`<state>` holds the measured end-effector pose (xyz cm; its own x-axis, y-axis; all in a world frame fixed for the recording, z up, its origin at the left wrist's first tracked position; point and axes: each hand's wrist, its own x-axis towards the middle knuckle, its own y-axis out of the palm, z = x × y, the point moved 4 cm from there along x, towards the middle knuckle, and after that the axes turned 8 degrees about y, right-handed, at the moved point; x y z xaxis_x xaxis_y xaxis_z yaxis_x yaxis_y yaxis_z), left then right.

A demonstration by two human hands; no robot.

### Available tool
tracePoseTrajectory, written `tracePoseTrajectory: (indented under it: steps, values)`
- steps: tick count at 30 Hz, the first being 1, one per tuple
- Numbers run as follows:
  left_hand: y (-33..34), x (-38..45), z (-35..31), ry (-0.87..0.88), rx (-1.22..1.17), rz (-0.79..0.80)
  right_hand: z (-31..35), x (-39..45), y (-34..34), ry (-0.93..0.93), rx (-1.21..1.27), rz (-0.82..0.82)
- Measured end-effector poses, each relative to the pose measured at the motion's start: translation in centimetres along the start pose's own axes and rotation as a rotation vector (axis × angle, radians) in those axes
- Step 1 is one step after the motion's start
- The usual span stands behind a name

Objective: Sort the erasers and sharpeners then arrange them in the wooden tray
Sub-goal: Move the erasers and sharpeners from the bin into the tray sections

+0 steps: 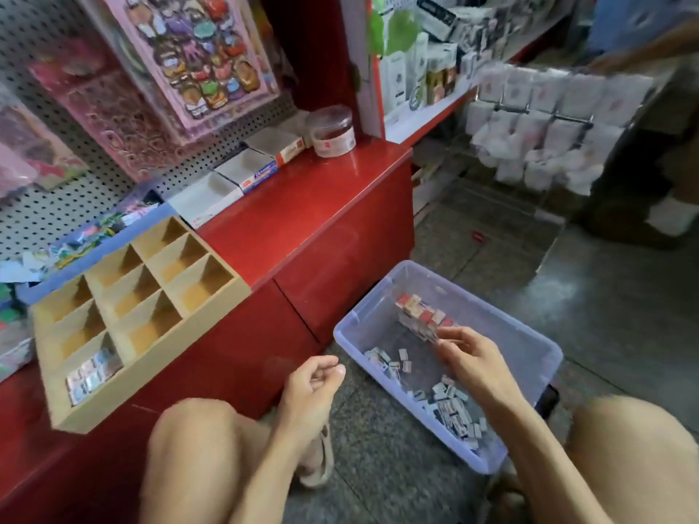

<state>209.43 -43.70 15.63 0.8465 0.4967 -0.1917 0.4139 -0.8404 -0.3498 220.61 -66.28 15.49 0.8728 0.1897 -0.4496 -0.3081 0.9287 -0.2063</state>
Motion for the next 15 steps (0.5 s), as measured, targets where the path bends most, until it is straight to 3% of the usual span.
tracePoseTrajectory:
  steps: [5,15]
  values:
    - [4.5,4.9,3.1,-0.037,0.141,0.115,-5.4,4.5,-0.2,0.140,-0.072,-0.017]
    - [11.1,18.4,11.3,0.309,0.799,0.327,-15.5,18.2,5.9,0.298,-0.365,0.109]
